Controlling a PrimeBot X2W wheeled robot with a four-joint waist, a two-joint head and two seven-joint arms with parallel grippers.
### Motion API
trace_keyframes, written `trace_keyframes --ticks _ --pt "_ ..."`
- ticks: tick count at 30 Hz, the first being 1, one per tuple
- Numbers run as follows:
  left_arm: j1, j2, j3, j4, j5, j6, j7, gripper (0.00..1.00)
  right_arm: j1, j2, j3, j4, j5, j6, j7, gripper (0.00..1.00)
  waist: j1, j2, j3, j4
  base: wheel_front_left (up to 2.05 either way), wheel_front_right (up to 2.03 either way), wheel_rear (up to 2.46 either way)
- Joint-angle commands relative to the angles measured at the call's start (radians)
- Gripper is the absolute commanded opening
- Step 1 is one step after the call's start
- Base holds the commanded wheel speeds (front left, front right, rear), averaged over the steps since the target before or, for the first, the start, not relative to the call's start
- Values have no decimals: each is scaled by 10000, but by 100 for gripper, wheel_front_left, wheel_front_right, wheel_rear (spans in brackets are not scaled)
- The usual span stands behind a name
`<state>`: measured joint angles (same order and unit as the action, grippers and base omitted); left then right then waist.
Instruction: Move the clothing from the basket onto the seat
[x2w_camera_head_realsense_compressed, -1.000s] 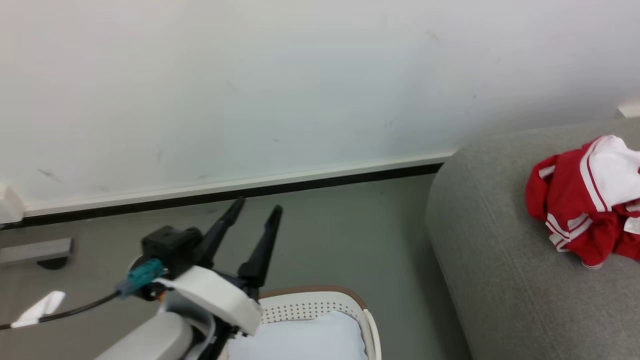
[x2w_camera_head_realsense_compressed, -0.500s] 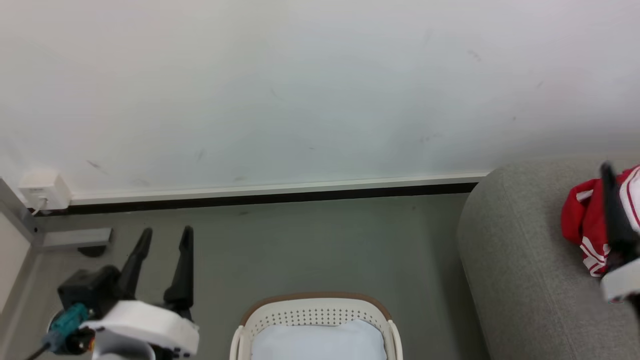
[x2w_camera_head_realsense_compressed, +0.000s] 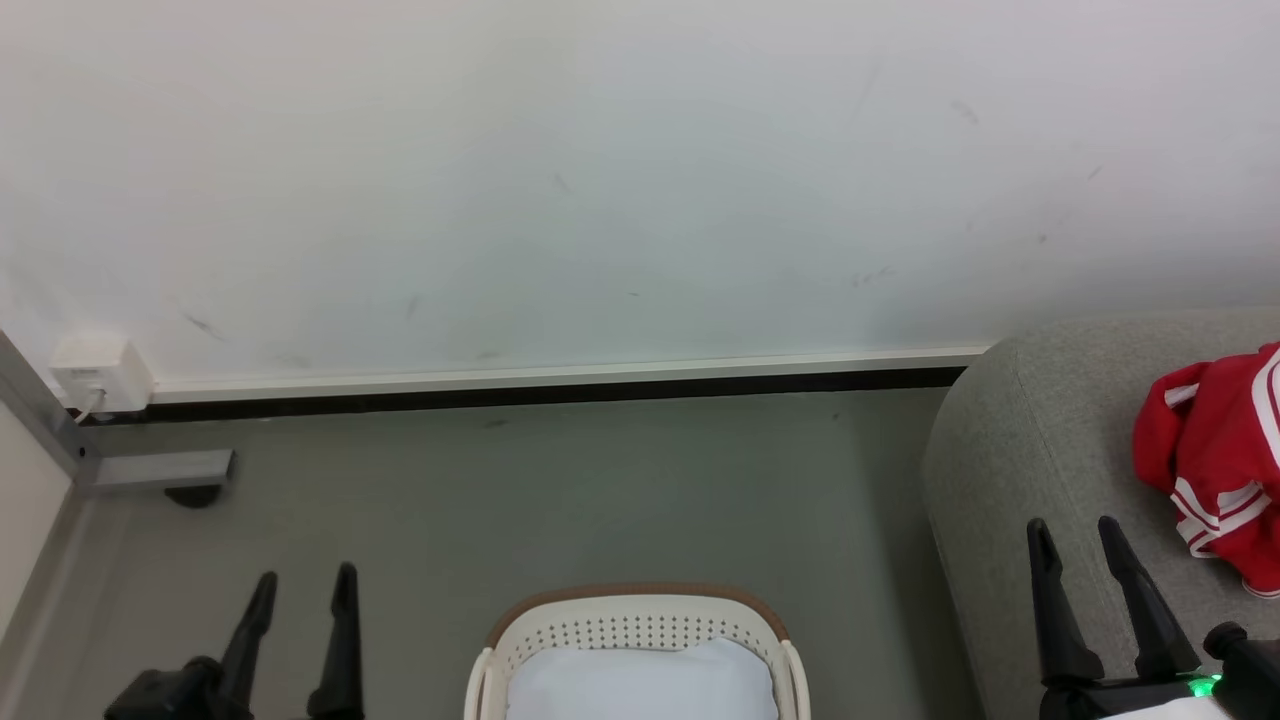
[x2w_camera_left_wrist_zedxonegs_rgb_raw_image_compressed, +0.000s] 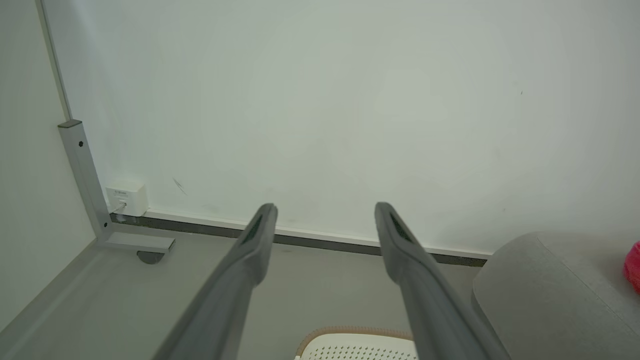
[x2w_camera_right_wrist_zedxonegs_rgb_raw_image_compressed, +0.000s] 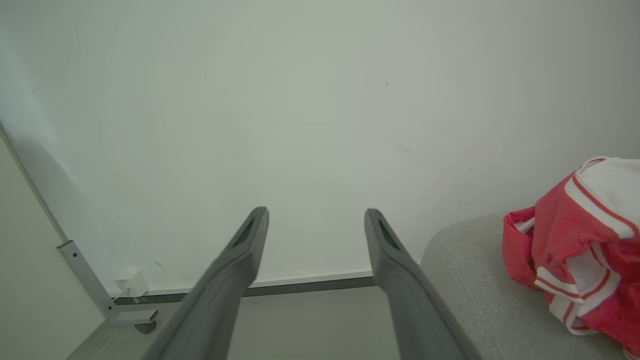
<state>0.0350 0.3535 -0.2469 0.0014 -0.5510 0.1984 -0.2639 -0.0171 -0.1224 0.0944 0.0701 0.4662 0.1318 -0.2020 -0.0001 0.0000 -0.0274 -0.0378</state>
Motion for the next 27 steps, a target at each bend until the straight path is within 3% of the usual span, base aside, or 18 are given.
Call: trace_keyframes --ticks 1,12,27 --pt "221 -95 74 190 399 -256 -4 100 139 107 73 175 -133 -23 -134 100 1 0 5 -29 0 0 0" --pt "403 -1178 974 807 1554 -1401 -4 100 -63 428 188 994 -722 -23 -381 100 1 0 -42 -16 0 0 0" --pt "208 -1932 1779 1106 2471 -2198 -4 100 -205 616 117 1187 -831 -23 -389 100 1 0 -55 -15 0 0 0"
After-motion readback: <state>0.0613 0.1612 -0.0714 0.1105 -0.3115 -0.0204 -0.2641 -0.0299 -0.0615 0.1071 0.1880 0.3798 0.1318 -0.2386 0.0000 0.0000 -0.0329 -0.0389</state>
